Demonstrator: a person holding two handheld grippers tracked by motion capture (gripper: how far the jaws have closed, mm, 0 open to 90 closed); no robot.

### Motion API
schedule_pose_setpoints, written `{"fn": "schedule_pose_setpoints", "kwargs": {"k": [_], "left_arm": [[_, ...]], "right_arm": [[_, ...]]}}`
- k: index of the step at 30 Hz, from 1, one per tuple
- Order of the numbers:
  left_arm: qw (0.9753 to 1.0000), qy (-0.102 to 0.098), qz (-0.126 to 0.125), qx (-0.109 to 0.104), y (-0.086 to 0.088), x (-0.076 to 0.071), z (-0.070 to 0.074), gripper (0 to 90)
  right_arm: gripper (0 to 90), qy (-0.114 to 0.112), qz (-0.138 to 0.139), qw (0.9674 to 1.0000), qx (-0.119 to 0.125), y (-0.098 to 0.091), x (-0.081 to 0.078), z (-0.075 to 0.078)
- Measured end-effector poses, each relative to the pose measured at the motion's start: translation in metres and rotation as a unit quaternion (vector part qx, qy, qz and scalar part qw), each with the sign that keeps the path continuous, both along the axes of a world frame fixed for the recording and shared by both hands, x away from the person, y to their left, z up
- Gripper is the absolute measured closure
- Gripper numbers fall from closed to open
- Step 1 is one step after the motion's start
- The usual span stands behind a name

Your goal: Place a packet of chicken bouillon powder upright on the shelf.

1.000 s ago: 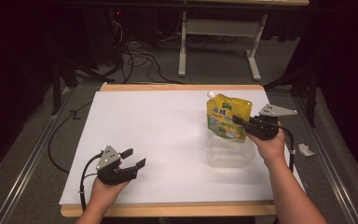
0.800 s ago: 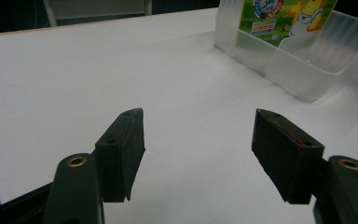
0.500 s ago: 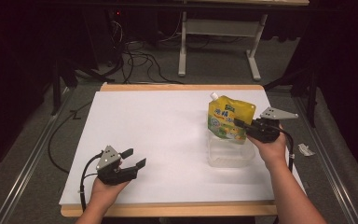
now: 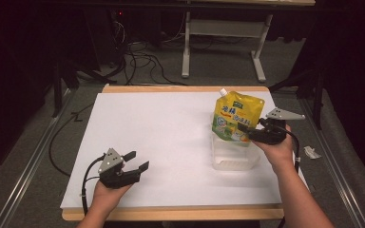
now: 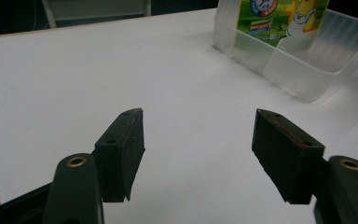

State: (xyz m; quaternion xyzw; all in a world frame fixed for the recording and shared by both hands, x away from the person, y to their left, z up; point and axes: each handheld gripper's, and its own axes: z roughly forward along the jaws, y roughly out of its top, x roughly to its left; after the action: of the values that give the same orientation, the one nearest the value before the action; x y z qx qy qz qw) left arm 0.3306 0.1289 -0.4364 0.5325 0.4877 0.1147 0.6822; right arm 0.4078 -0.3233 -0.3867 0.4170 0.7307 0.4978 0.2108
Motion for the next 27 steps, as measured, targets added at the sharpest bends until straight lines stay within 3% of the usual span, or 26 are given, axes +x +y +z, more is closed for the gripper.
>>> {"fn": "schedule_pose_setpoints", "kwargs": {"k": [6,15,22,27], "left_arm": [[1.0,0.0,-0.002,0.004,-0.001,0.0,0.0,34.5],[1.0,-0.001,-0.004,0.004,-0.002,-0.002,0.0,34.3],[1.0,-0.003,-0.007,0.004,-0.003,-0.003,0.001,34.2],[0.9999,-0.006,-0.011,0.006,-0.005,-0.004,0.002,33.9]], "right_arm": [[21.1,0.003,-0.024,0.9997,0.001,-0.003,-0.001,0.001],[15.2,0.0,-0.042,0.9991,-0.004,-0.007,-0.014,0.008],[14.4,-0.012,-0.044,0.9989,-0.008,-0.007,-0.045,0.017],[13.0,-0.03,-0.037,0.9989,-0.005,0.006,-0.072,0.027]]}}
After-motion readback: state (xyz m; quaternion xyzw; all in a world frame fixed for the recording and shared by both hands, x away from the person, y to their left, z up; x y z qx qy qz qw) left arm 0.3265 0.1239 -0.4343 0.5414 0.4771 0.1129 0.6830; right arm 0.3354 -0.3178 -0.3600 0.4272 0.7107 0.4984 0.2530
